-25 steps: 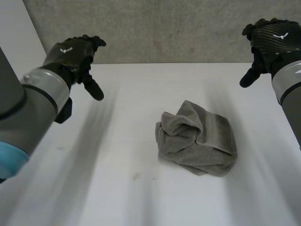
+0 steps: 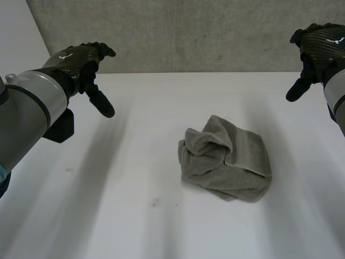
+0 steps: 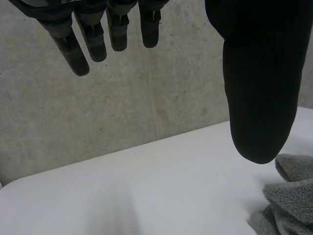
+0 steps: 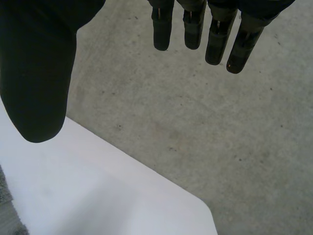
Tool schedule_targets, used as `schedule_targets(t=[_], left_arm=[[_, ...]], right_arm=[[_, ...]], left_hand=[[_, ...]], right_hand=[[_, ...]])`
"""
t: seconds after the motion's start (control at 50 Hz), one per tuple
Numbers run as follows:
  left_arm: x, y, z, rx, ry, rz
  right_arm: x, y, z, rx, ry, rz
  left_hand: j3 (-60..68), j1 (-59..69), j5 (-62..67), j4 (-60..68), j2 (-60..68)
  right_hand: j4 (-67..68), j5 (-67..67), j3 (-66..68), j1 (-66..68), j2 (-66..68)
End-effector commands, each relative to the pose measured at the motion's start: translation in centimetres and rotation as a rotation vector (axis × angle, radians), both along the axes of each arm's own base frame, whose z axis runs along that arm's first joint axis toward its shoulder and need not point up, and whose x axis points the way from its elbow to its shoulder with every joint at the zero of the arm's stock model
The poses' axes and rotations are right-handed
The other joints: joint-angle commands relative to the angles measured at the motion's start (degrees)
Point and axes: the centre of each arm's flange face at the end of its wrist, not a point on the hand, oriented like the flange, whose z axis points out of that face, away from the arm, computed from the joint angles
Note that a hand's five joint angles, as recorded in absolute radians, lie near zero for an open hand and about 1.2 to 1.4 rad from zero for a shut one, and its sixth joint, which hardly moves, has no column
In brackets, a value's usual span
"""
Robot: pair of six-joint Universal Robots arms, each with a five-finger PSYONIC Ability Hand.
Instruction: Fold the laundry
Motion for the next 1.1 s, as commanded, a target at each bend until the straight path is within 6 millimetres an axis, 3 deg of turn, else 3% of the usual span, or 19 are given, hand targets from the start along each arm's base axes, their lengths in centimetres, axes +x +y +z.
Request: schedule_targets(t=[0.02, 0.08, 0.16, 0.26, 0.36, 0.5, 0.54, 0.58, 0.6, 0.64, 0.7, 0.74, 0.76, 0.8, 0.86, 0.9, 0.92, 0.96, 1.1], left_arm=[[-0.7, -0.1, -1.2, 0.001, 0.002, -0.032], [-1.7, -0.8, -3.0, 0.005, 0.006, -0.078], [-2.8, -1.7, -5.6, 0.023, -0.002, -0.123], [-3.7, -2.5, -9.1, 0.065, -0.019, -0.147], [-3.3, -2.7, -9.9, 0.081, -0.027, -0.131], [-2.0, -2.6, -10.7, 0.111, -0.039, -0.102], [-1.6, -2.7, -10.8, 0.113, -0.039, -0.091], [-1.1, -2.9, -11.1, 0.114, -0.040, -0.078], [-1.1, -2.9, -11.1, 0.114, -0.040, -0.078], [-1.0, -3.1, -11.4, 0.108, -0.037, -0.073], [-1.0, -3.2, -11.5, 0.104, -0.035, -0.073], [-1.3, -3.7, -11.8, 0.081, -0.023, -0.082], [-1.3, -3.7, -11.8, 0.081, -0.023, -0.082], [-1.8, -4.3, -12.2, 0.050, -0.007, -0.104], [-2.1, -4.7, -12.5, 0.037, 0.003, -0.119], [-2.7, -5.3, -12.6, 0.005, 0.023, -0.149], [-2.7, -5.3, -12.6, 0.004, 0.023, -0.149], [-3.4, -5.9, -12.6, -0.026, 0.044, -0.192], [-4.7, -6.9, -12.3, -0.067, 0.084, -0.261]], right_arm=[[-0.6, -0.2, -1.4, 0.053, 0.292, 0.083], [-0.8, 0.4, -3.1, 0.162, 0.402, 0.140], [-0.4, 0.4, -4.8, 0.264, 0.376, 0.168], [1.4, -0.8, -7.9, 0.379, 0.076, 0.185], [4.1, -1.2, -11.2, 0.446, -0.110, 0.260], [8.1, -1.0, -14.3, 0.452, -0.143, 0.349], [8.7, -1.2, -14.9, 0.447, -0.143, 0.358], [9.5, -1.4, -15.4, 0.436, -0.136, 0.369], [9.5, -1.4, -15.4, 0.436, -0.136, 0.369], [9.8, -1.5, -14.2, 0.395, -0.138, 0.378], [9.8, -1.5, -12.6, 0.349, -0.147, 0.387], [9.7, -1.1, -7.5, 0.208, -0.163, 0.427], [9.7, -1.0, -7.5, 0.208, -0.163, 0.427], [9.6, 0.4, -3.6, 0.087, -0.099, 0.483], [9.5, 1.3, -2.0, 0.031, -0.056, 0.517], [9.1, 3.4, 0.9, -0.047, 0.028, 0.581], [9.1, 3.4, 0.9, -0.047, 0.028, 0.581], [8.6, 5.8, 3.3, -0.081, 0.084, 0.636], [8.1, 10.3, 5.5, -0.060, 0.143, 0.739]], left_hand=[[2.2, 1.7, 1.1, 2.1, 2.2], [2.3, 1.9, 1.2, 2.3, 2.3], [2.5, 2.1, 1.4, 2.5, 2.5], [2.5, 2.1, 1.4, 2.5, 2.5], [2.3, 1.9, 1.2, 2.3, 2.3], [1.7, 1.2, 0.6, 1.6, 1.7], [1.7, 1.2, 0.6, 1.6, 1.7], [1.7, 1.2, 0.6, 1.6, 1.7], [1.7, 1.2, 0.6, 1.6, 1.7], [1.8, 1.4, 0.7, 1.8, 1.8], [1.8, 1.4, 0.7, 1.8, 1.8], [1.8, 1.4, 0.7, 1.8, 1.8], [1.8, 1.4, 0.7, 1.8, 1.8], [2.2, 1.7, 1.1, 2.1, 2.2], [2.2, 1.7, 1.1, 2.1, 2.2], [2.2, 1.7, 1.1, 2.1, 2.2], [2.2, 1.7, 1.1, 2.1, 2.2], [2.2, 1.7, 1.1, 2.1, 2.2], [2.5, 2.1, 1.4, 2.5, 2.5]], right_hand=[[-3.3, -3.3, -2.1, -2.1, -3.0], [-3.3, -3.3, -2.1, -2.1, -3.0], [-3.3, -3.3, -2.1, -2.1, -3.0], [-3.3, -3.3, -2.1, -2.1, -3.0], [-3.3, -3.3, -2.1, -2.1, -3.0], [0.3, 0.4, 1.5, 1.5, 0.7], [5.2, 5.2, 6.4, 6.4, 5.5], [29.6, 29.6, 30.8, 30.8, 29.9], [29.8, 29.8, 31.0, 30.9, 30.1], [66.6, 66.6, 67.8, 67.8, 66.9], [66.7, 66.7, 67.9, 67.9, 67.0], [66.7, 66.7, 67.9, 67.9, 67.0], [66.7, 66.7, 67.9, 67.9, 67.0], [66.7, 66.7, 67.9, 67.9, 67.0], [66.7, 66.7, 67.9, 67.9, 67.0], [66.7, 66.7, 67.9, 67.9, 67.0], [66.7, 66.7, 67.9, 67.9, 67.0], [66.7, 66.7, 67.9, 67.9, 67.0], [66.7, 66.7, 67.9, 67.9, 67.0]])
